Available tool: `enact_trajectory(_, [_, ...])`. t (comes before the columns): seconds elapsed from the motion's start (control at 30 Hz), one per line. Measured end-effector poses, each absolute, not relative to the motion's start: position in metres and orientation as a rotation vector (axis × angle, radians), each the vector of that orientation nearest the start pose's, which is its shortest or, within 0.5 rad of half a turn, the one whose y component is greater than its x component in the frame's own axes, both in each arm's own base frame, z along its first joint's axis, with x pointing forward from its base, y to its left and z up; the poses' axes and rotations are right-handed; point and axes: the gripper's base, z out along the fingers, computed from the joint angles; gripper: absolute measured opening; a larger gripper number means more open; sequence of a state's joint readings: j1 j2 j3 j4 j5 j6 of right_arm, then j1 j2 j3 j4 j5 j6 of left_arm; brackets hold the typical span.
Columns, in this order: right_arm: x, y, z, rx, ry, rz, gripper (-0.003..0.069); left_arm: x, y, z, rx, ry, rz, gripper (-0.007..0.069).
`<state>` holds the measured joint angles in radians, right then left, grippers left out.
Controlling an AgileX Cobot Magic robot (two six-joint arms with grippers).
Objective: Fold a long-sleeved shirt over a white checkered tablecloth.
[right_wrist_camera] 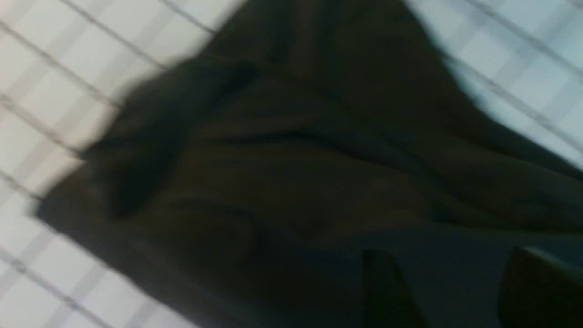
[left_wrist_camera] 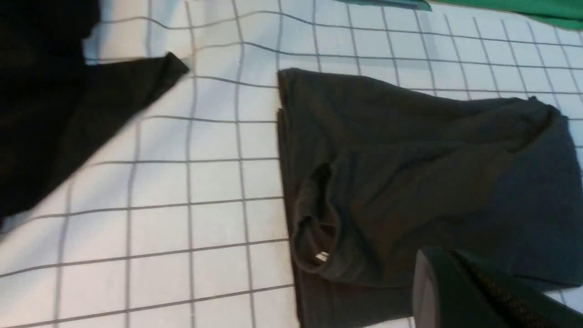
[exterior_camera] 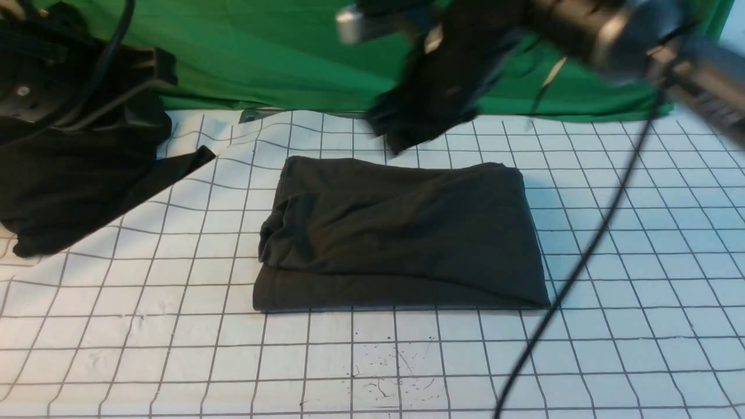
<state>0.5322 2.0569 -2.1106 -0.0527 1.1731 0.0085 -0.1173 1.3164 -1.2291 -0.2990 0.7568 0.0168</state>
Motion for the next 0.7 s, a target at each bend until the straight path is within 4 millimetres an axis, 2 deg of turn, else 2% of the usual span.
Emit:
enact_trajectory(0.03, [0.399, 0.212, 0.337, -0.655, 2.524, 0.075, 0.0155, 0.283, -0.054, 0.364, 0.007, 2.332, -0.428, -0.0001])
enact_trajectory(0.07, [0.401, 0.197, 0.342, -0.627, 2.526, 0.042, 0.0113, 0.289, -0.057, 0.357, 0.011, 2.353, -0.457, -0.0001])
enact_trajectory(0.1, [0.401, 0.189, 0.343, -0.610, 2.534, 0.030, 0.0091, 0.292, -0.059, 0.354, 0.016, 2.361, -0.476, -0.0001])
enact_trajectory(0.13, [0.401, 0.172, 0.343, -0.569, 2.564, 0.015, 0.0052, 0.297, -0.063, 0.347, 0.026, 2.377, -0.499, -0.0001])
enact_trajectory(0.17, [0.398, 0.152, 0.336, -0.542, 2.619, 0.012, 0.0022, 0.308, -0.071, 0.334, 0.050, 2.402, -0.522, -0.0001])
enact_trajectory(0.23, [0.390, 0.132, 0.325, -0.506, 2.690, 0.079, 0.0003, 0.325, -0.090, 0.310, 0.102, 2.446, -0.545, -0.0001])
enact_trajectory(0.27, [0.389, 0.131, 0.321, -0.507, 2.702, 0.085, 0.0001, 0.327, -0.091, 0.309, 0.109, 2.446, -0.545, -0.0001])
enact_trajectory(0.33, [0.384, 0.126, 0.303, -0.498, 2.740, 0.211, -0.0003, 0.344, -0.113, 0.289, 0.163, 2.492, -0.566, -0.0001])
enact_trajectory(0.4, [0.383, 0.130, 0.291, -0.499, 2.746, 0.306, -0.0003, 0.355, -0.127, 0.277, 0.191, 2.523, -0.580, -0.0001])
enact_trajectory(0.47, [0.386, 0.141, 0.269, -0.500, 2.758, 0.411, -0.0003, 0.376, -0.144, 0.252, 0.218, 2.577, -0.593, -0.0001])
enact_trajectory(0.5, [0.386, 0.142, 0.267, -0.501, 2.761, 0.415, -0.0003, 0.377, -0.144, 0.248, 0.214, 2.586, -0.592, -0.0001])
enact_trajectory(0.57, [0.392, 0.152, 0.245, -0.522, 2.785, 0.445, -0.0003, 0.393, -0.148, 0.217, 0.202, 2.657, -0.551, -0.0001])
enact_trajectory(0.63, [0.396, 0.158, 0.223, -0.541, 2.830, 0.450, -0.0003, 0.399, -0.146, 0.191, 0.180, 2.724, -0.479, -0.0001])
enact_trajectory(0.7, [0.397, 0.160, 0.210, -0.555, 2.862, 0.445, -0.0003, 0.401, -0.143, 0.177, 0.170, 2.764, -0.430, -0.0001])
